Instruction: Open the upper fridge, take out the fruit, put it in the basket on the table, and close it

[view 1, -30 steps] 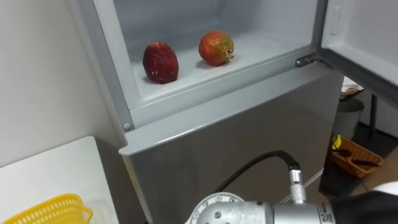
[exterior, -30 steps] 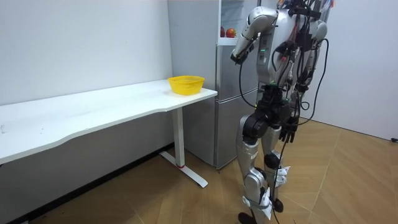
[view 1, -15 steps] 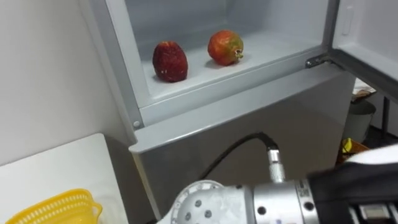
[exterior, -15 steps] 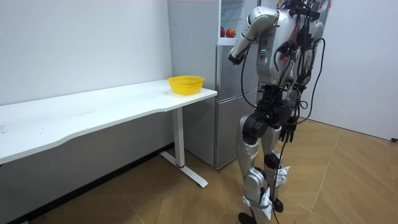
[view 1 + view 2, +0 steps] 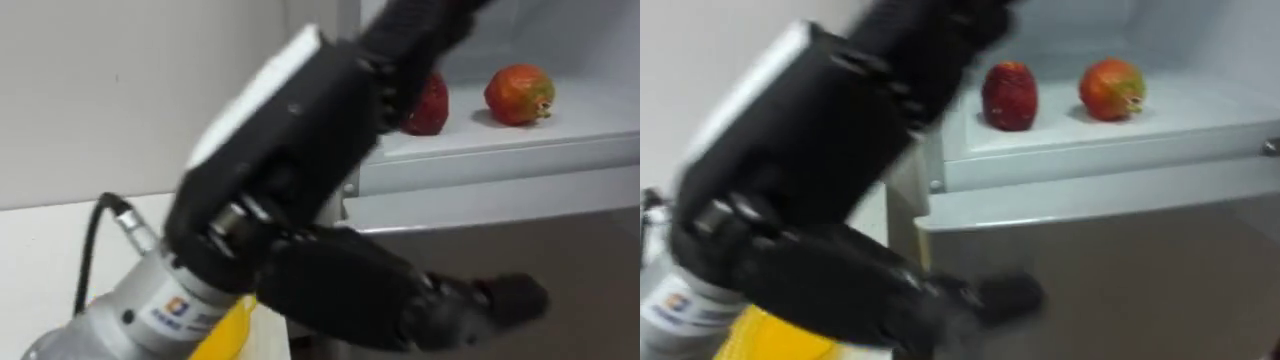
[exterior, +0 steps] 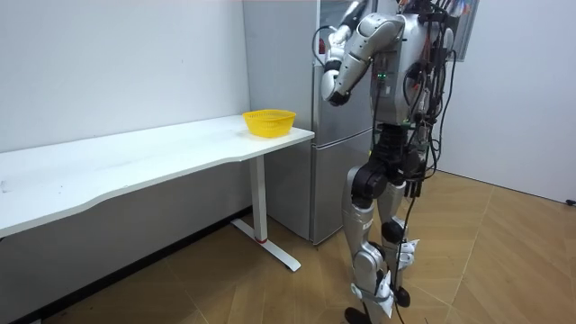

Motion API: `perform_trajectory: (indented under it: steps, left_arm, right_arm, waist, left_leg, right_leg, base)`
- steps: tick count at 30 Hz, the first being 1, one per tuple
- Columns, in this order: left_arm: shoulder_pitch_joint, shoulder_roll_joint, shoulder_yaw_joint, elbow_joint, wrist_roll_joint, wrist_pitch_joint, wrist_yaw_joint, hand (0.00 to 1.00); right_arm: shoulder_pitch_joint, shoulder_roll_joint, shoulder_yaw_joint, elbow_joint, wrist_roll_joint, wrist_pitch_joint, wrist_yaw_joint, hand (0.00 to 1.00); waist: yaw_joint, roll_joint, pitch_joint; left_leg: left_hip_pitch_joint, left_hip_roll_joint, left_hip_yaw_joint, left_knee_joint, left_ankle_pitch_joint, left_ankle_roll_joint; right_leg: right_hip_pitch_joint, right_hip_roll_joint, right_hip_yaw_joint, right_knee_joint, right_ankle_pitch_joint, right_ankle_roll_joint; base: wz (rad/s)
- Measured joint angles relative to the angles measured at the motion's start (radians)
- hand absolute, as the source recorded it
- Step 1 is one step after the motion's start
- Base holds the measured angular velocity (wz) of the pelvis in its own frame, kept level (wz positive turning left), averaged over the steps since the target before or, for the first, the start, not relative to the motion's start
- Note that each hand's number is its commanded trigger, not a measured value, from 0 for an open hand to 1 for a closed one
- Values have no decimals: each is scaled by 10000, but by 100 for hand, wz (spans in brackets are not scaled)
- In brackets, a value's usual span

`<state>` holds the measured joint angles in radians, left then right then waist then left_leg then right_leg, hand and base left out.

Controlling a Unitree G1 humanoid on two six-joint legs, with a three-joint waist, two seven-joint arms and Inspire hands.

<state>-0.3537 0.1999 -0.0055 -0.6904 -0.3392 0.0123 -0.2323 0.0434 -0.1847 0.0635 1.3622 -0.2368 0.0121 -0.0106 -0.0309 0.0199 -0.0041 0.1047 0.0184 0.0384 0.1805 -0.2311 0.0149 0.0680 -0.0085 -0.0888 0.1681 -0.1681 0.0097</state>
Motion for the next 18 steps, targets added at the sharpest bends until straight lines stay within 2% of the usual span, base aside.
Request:
perform_trajectory:
  steps: [1,3,5,6,7,9,10,12,14,16,18]
  left_arm:
    - [90,-25,254,-87,44,-115,140,0]
    - [614,-61,1307,-439,271,-568,724,0]
    - [848,-63,2046,-506,289,-826,1210,0]
    - [955,-55,2555,-508,423,-984,1663,0]
    - [994,-53,2764,-509,536,-1071,1909,0]
    - [1361,-22,3588,-509,1205,-1428,3019,0]
    - [1460,1,3794,-488,1319,-1477,3296,0]
    - [1820,40,4688,-255,1402,-1602,4309,0]
    - [1999,42,5213,-17,1323,-1666,5015,0]
    - [2258,48,5804,353,1032,-1744,5589,0]
    - [2989,59,6411,1062,426,-1793,6377,0]
  right_arm:
    - [55,23,-115,-44,-12,-34,-19,0]
    - [321,165,-546,-124,-121,-240,-228,0]
    - [608,220,-902,-165,-151,-354,-391,0]
    - [751,220,-1021,-221,-163,-357,-417,0]
    - [780,221,-1083,-228,-173,-355,-421,0]
    - [1067,249,-1358,-458,-473,-362,-459,0]
    - [1179,249,-1393,-491,-490,-399,-500,0]
    - [1260,247,-1681,-458,-479,-425,-586,0]
    - [1313,254,-1768,-467,-489,-421,-626,0]
    - [1432,285,-1990,-620,-483,-401,-644,0]
    - [1579,293,-2053,-779,-478,-295,-738,0]
  waist:
    - [113,2,-1]
    - [241,28,-20]
    - [373,61,-39]
    - [585,85,-48]
    - [678,86,-48]
    - [882,118,-41]
    - [926,117,-22]
    - [1007,154,39]
    - [1001,161,43]
    - [1142,195,64]
    - [1235,264,74]
  left_leg:
    - [26,1,1,-12,0,0]
    - [135,12,-164,-67,0,0]
    - [210,16,-168,-115,2,-3]
    - [263,16,-172,-147,2,-4]
    - [275,15,-176,-149,2,-4]
    - [319,-5,-232,-159,2,-3]
    - [344,-10,-230,-161,2,-3]
    - [463,-35,-231,-171,1,-3]
    - [472,-65,-226,-170,0,-3]
    - [473,-103,-213,-170,-1,-2]
    - [445,-170,-343,-171,-8,6]
  right_leg:
    - [5,-1,-25,0,0,0]
    - [132,7,-223,-19,-1,0]
    - [207,5,-274,-8,-2,2]
    - [237,9,-266,-8,-2,3]
    - [248,8,-267,-10,-2,3]
    - [333,-17,-329,-14,-2,3]
    - [354,-26,-353,-19,-2,3]
    - [485,-60,-481,-24,-5,7]
    - [537,-87,-525,-43,-12,18]
    - [568,-120,-516,-56,-33,48]
    - [613,-164,-517,-169,-60,64]
  base:
    - [-12]
    - [6]
    - [16]
    - [0]
    - [-4]
    - [8]
    - [6]
    - [2]
    - [11]
    - [3]
    - [2]
